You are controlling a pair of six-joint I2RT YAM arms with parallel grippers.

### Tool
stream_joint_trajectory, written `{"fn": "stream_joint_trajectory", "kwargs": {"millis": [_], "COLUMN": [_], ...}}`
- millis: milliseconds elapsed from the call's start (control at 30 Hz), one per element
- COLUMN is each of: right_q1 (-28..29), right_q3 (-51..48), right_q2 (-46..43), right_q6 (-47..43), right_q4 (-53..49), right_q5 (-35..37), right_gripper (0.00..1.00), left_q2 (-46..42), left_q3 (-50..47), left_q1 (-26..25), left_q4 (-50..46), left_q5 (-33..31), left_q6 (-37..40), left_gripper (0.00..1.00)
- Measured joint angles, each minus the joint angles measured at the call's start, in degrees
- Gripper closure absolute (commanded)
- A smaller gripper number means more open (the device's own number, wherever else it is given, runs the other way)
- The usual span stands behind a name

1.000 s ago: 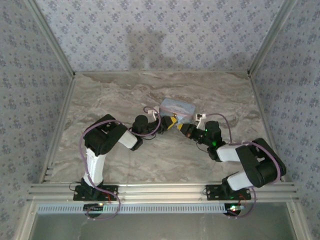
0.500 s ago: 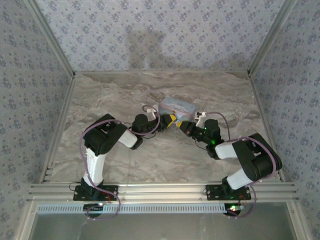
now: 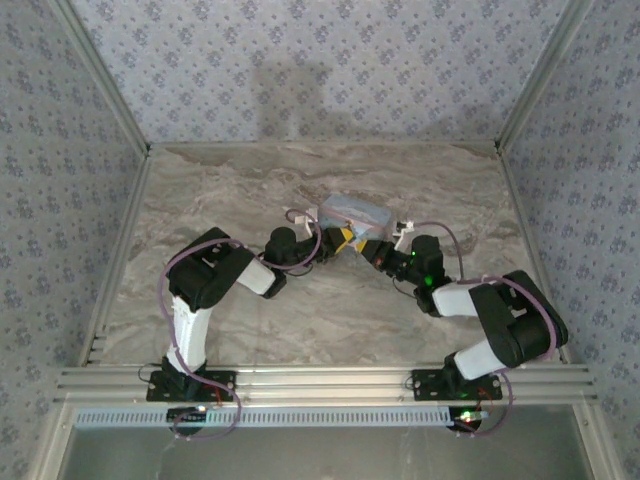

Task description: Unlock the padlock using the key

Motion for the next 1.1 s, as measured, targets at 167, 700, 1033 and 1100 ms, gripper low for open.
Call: {"fn": "stream_joint_trajectory", "kwargs": {"millis": [167, 700, 1033, 1100], "right_q1": [-0.20, -0.39, 1.88, 1.88], "right_q3": [0.00, 4.00, 5.77, 6.01], "right_q2": [1.07, -0.83, -5.44, -5.57], "right_q6": [3.41, 2.62, -9.75, -11.47], "right_q4": [1.44, -7.69, -17.68, -18.64], "right_q5": [-0.35, -0.83, 2.97, 2.99], "right_gripper": [1.00, 1.00, 1.00, 1.00], "left_q2": [0.00, 0.00, 0.00, 0.02], "left_q3": [0.00, 0.09, 0.11, 0.11], "left_q1": [0.00, 0.07, 0.04, 0.04], "left_q4": [-0.13, -0.17, -0.17, -0.17], "left_q5": [-0.26, -1.77, -0.85, -0.66], "left_q6": [0.00, 0.00, -0.20, -0.39], "left_gripper": [0.97, 0.97, 0.97, 0.97]}}
